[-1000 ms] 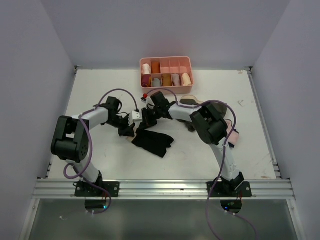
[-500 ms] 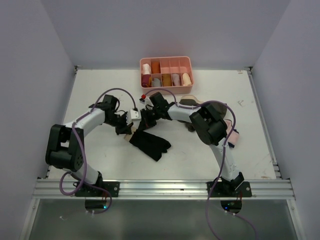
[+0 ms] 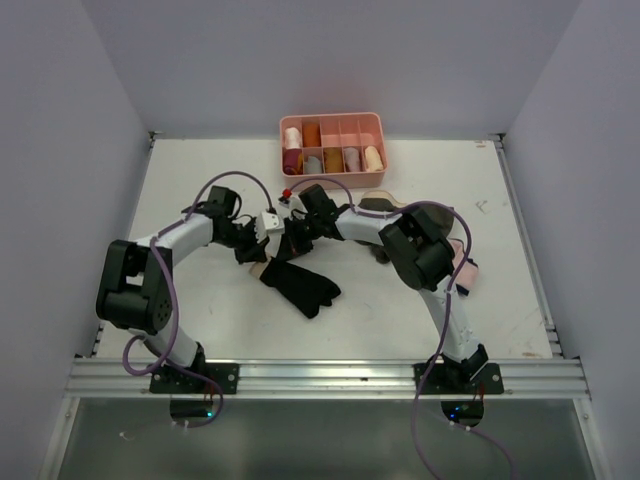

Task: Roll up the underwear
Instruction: Fold the underwear

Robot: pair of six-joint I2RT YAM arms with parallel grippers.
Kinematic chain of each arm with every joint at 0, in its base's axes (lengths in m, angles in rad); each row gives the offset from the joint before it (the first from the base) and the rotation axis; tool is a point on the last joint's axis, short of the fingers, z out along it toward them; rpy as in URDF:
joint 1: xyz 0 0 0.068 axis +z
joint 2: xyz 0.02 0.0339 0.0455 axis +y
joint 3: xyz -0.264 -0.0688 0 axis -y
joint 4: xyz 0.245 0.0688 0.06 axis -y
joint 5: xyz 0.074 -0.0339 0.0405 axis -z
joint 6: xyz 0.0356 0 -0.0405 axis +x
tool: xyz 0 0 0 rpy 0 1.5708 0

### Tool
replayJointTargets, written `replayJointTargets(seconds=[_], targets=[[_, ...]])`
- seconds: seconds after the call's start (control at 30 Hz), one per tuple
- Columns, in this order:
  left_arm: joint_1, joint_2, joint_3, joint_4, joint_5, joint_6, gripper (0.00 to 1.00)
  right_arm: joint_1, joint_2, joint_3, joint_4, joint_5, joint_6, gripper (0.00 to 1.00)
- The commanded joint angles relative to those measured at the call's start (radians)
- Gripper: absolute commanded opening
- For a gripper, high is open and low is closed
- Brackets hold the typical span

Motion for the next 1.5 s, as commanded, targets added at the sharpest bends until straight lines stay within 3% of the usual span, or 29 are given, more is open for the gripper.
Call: replayJointTargets(seconds=[0.0,0.27,0.47,0.6,0.87,1.07,1.3,1.47], targets=[[0.006,-0.007,0.022,0.101,0.013,-0.039,0.00,0.007,-0.003,-0.015,-0.055,0.000,-0.041,0.00],[0.008,-0.024,-0.002,0.150,0.013,-0.046,0.00,0.007,0.007,-0.005,-0.061,-0.005,-0.047,0.00],[0.009,0.161,0.036,0.112,-0.054,-0.089,0.00,0.005,-0.020,-0.004,-0.100,-0.016,-0.074,0.00],[0.009,0.197,0.033,0.112,-0.065,-0.117,0.00,-0.005,-0.078,-0.007,-0.154,0.010,-0.114,0.03],[0.008,0.263,0.071,0.079,-0.099,-0.145,0.00,-0.092,-0.218,0.024,-0.309,0.087,-0.142,0.29],[0.003,0.280,0.094,0.053,-0.112,-0.135,0.00,-0.149,-0.327,-0.004,-0.398,-0.045,-0.157,0.27],[-0.003,0.284,0.103,0.044,-0.131,-0.137,0.00,-0.136,-0.333,-0.194,-0.322,-0.247,0.005,0.42],[-0.005,0.284,0.102,0.044,-0.135,-0.137,0.00,-0.131,-0.341,-0.266,-0.285,-0.223,0.019,0.32]])
